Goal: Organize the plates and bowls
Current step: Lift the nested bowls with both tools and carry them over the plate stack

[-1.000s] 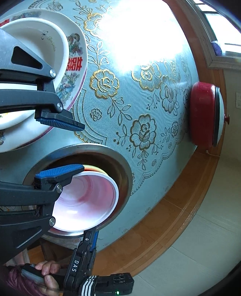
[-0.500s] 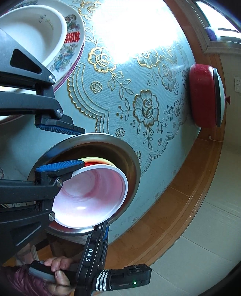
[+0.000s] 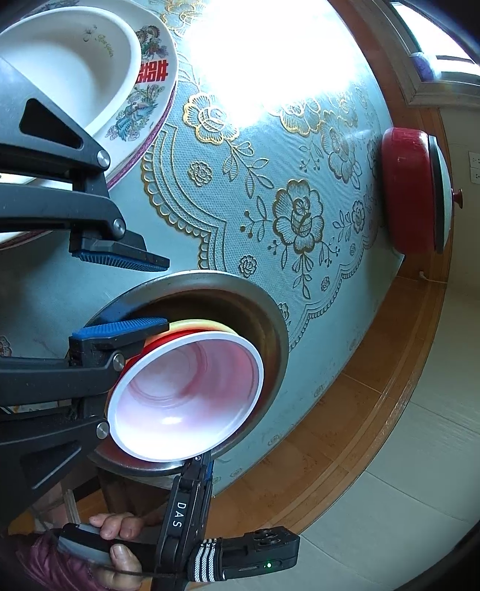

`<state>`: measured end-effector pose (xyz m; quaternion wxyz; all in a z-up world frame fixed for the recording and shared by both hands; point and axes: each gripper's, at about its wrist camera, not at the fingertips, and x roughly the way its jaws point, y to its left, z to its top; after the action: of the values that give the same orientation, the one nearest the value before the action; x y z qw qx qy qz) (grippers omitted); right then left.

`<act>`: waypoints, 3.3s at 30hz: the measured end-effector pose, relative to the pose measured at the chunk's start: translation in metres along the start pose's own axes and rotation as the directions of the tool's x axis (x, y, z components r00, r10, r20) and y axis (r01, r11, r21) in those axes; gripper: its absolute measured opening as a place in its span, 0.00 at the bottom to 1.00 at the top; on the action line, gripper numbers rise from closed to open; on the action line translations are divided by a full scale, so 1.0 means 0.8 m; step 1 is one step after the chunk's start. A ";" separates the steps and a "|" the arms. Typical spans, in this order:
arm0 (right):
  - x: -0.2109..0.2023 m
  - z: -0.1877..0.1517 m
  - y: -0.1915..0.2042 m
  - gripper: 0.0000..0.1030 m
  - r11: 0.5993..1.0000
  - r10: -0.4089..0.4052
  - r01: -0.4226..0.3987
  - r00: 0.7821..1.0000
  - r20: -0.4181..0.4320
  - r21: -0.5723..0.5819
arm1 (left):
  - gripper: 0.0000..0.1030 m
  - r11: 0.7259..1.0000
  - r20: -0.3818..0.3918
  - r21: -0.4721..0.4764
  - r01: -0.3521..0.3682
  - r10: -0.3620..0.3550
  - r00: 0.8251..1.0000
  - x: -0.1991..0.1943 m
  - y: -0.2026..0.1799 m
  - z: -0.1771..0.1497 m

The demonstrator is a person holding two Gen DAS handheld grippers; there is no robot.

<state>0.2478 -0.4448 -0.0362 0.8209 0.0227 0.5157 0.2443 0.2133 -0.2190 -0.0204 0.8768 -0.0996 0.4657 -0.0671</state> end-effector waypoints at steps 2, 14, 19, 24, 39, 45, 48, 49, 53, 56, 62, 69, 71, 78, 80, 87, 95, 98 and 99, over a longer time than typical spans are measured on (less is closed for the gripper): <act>-0.002 0.000 0.002 0.25 1.000 -0.016 0.016 1.000 0.003 -0.002 | 0.25 1.000 -0.005 -0.002 0.010 -0.010 1.000 -0.001 -0.001 -0.001; -0.001 -0.001 -0.008 0.22 0.997 0.038 -0.037 0.999 -0.017 0.066 | 0.25 0.999 0.002 -0.031 0.007 -0.007 1.000 0.000 -0.002 -0.004; -0.002 -0.002 -0.007 0.22 0.997 0.040 -0.039 0.999 -0.014 0.065 | 0.19 0.999 0.021 -0.034 0.015 -0.014 1.000 -0.002 -0.005 -0.006; -0.004 -0.007 -0.005 0.21 0.998 0.032 -0.032 0.999 -0.003 0.053 | 0.19 0.999 0.034 -0.041 0.001 0.000 0.999 -0.004 -0.008 -0.007; -0.006 -0.010 -0.003 0.14 0.997 0.050 -0.050 0.999 0.003 0.052 | 0.18 0.997 0.047 -0.076 0.022 -0.018 0.999 -0.011 -0.011 -0.019; -0.007 -0.010 -0.003 0.12 0.998 0.040 -0.041 0.999 0.004 0.038 | 0.18 0.998 0.047 -0.057 0.008 -0.005 0.999 -0.011 -0.016 -0.021; -0.005 -0.010 -0.006 0.12 0.996 0.049 -0.047 0.999 -0.017 0.072 | 0.18 0.998 0.045 -0.053 0.012 -0.010 0.999 -0.013 -0.016 -0.022; -0.003 -0.008 -0.005 0.12 0.995 0.054 -0.052 0.998 -0.019 0.090 | 0.18 0.999 0.041 -0.052 0.015 -0.013 0.999 -0.013 -0.016 -0.022; -0.004 -0.018 -0.002 0.12 0.987 0.062 -0.061 0.998 0.002 0.150 | 0.19 1.000 0.034 -0.020 0.021 -0.021 0.999 -0.016 -0.014 -0.024; -0.005 -0.026 0.001 0.11 0.980 0.060 -0.062 0.998 0.014 0.189 | 0.19 0.999 0.034 0.008 0.031 -0.031 0.999 -0.021 -0.012 -0.025; -0.008 -0.045 0.006 0.12 0.961 0.050 -0.057 0.998 0.031 0.271 | 0.18 0.996 0.033 0.057 0.065 -0.067 0.997 -0.030 -0.014 -0.026; -0.011 -0.068 0.011 0.12 0.935 0.063 -0.077 0.997 0.051 0.346 | 0.17 0.991 0.032 0.100 0.094 -0.097 0.995 -0.042 -0.015 -0.028; -0.014 -0.073 0.013 0.12 0.929 0.072 -0.090 0.995 0.064 0.359 | 0.16 0.989 0.035 0.110 0.101 -0.105 0.994 -0.046 -0.014 -0.028; -0.027 -0.087 0.021 0.12 0.921 0.068 -0.101 0.993 0.099 0.376 | 0.15 0.980 0.050 0.147 0.130 -0.139 0.989 -0.062 -0.013 -0.024; -0.031 -0.091 0.023 0.12 0.919 0.074 -0.110 0.991 0.108 0.378 | 0.15 0.979 0.055 0.153 0.136 -0.145 0.988 -0.067 -0.010 -0.023; -0.049 -0.086 0.049 0.12 0.933 0.082 -0.127 0.986 0.144 0.337 | 0.15 0.974 0.090 0.154 0.166 -0.181 0.979 -0.094 0.007 -0.014; -0.055 -0.068 0.087 0.11 0.946 0.112 -0.153 0.981 0.155 0.287 | 0.14 0.979 0.126 0.134 0.153 -0.170 0.977 -0.121 0.039 -0.013; -0.053 -0.061 0.109 0.11 0.950 0.134 -0.171 0.979 0.156 0.260 | 0.14 0.982 0.144 0.114 0.148 -0.164 0.976 -0.135 0.058 -0.013; -0.053 -0.060 0.116 0.11 0.951 0.142 -0.178 0.978 0.155 0.251 | 0.14 0.984 0.152 0.107 0.144 -0.160 0.975 -0.140 0.065 -0.013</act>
<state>0.1571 -0.3911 0.0036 0.8210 0.1899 0.4833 0.2375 0.1433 -0.1463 0.0517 0.9073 -0.0982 0.3812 -0.1479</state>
